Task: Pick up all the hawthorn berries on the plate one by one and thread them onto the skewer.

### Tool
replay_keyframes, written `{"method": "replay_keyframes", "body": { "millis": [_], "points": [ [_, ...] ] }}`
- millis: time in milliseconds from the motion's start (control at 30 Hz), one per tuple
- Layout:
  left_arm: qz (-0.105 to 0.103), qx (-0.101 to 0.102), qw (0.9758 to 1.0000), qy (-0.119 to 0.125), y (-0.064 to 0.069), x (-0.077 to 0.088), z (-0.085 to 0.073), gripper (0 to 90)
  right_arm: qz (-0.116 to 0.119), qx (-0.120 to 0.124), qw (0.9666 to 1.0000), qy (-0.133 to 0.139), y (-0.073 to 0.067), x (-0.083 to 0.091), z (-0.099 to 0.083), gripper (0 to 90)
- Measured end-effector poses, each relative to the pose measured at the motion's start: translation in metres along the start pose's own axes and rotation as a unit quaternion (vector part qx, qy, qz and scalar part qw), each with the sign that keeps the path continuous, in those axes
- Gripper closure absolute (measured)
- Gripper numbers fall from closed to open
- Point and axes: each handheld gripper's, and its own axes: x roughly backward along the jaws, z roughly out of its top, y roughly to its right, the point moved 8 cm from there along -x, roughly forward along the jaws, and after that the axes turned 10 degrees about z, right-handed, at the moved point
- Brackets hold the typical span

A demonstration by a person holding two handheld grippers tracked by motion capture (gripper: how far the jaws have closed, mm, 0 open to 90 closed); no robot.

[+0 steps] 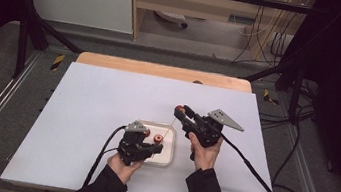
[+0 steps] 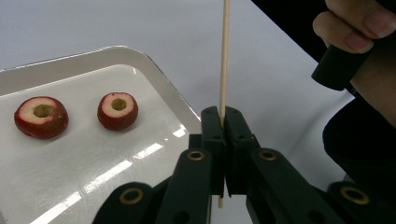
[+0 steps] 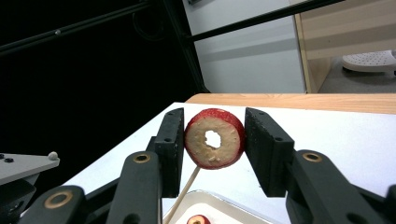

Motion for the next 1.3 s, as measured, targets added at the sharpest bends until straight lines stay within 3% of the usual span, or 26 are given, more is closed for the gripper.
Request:
{"method": "replay_keyframes", "body": {
  "millis": [767, 1033, 1300],
  "points": [
    [-0.008, 0.0, 1.0, -0.005, 0.001, 0.0, 0.0, 88.4, 0.002, 0.008, 0.9999, 0.01, 0.001, 0.0, 0.004, 60.1],
    [-0.012, 0.013, 0.9998, 0.001, 0.004, 0.0, 0.003, 88.4, 0.008, 0.022, 0.9997, 0.005, -0.001, -0.002, -0.001, 60.1],
    [-0.013, 0.032, 0.9993, 0.01, 0.01, -0.002, 0.003, 88.4, 0.007, 0.021, 0.9995, 0.021, -0.004, -0.001, -0.002, 60.2]
  ]
}}
